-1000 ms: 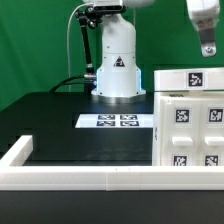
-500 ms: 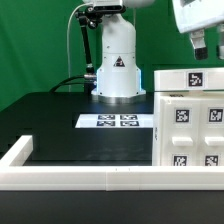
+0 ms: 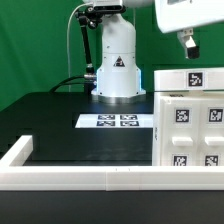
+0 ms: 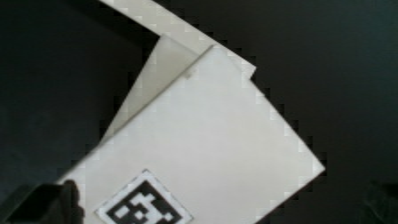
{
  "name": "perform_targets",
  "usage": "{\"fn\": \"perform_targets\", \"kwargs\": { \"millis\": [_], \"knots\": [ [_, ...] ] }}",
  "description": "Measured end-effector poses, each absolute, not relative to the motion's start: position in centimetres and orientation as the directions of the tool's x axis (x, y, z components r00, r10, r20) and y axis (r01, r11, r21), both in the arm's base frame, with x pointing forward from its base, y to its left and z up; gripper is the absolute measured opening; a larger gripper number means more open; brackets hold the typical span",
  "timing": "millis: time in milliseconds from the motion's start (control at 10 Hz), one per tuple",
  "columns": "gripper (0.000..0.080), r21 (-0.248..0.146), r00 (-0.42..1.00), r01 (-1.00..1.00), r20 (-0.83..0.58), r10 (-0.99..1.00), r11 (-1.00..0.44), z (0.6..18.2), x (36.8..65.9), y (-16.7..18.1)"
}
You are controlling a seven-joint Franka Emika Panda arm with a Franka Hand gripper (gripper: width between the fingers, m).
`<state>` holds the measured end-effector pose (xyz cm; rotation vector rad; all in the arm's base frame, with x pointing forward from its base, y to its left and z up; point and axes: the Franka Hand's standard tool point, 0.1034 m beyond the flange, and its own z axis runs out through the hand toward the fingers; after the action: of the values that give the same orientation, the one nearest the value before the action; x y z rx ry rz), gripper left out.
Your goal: Assemble cabinet
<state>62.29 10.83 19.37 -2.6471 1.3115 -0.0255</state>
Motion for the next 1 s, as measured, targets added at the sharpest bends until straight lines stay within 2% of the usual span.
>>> {"fn": "perform_targets", "kwargs": {
  "millis": [100,200,400,600,700,1000],
  "knots": [
    [0.0796,-0.179,0.669,-0.737,-0.053,-0.741,-0.652,19.37,62.29,10.82],
    [0.0796,-0.161,0.774,-0.626,-0.009,-0.633,-0.763,19.39,62.29,10.60],
    [0.0796,-0.150,0.890,-0.446,0.032,-0.455,-0.882,19.44,62.36,10.41],
    [0.0796,-0.108,0.975,-0.199,0.076,-0.208,-0.974,19.46,62.37,10.36],
    [0.0796,-0.089,0.991,-0.104,0.079,-0.111,-0.991,19.44,62.24,10.36],
    [0.0796,-0.068,0.993,0.082,0.094,0.075,-0.994,19.37,62.21,10.13]
  ]
}}
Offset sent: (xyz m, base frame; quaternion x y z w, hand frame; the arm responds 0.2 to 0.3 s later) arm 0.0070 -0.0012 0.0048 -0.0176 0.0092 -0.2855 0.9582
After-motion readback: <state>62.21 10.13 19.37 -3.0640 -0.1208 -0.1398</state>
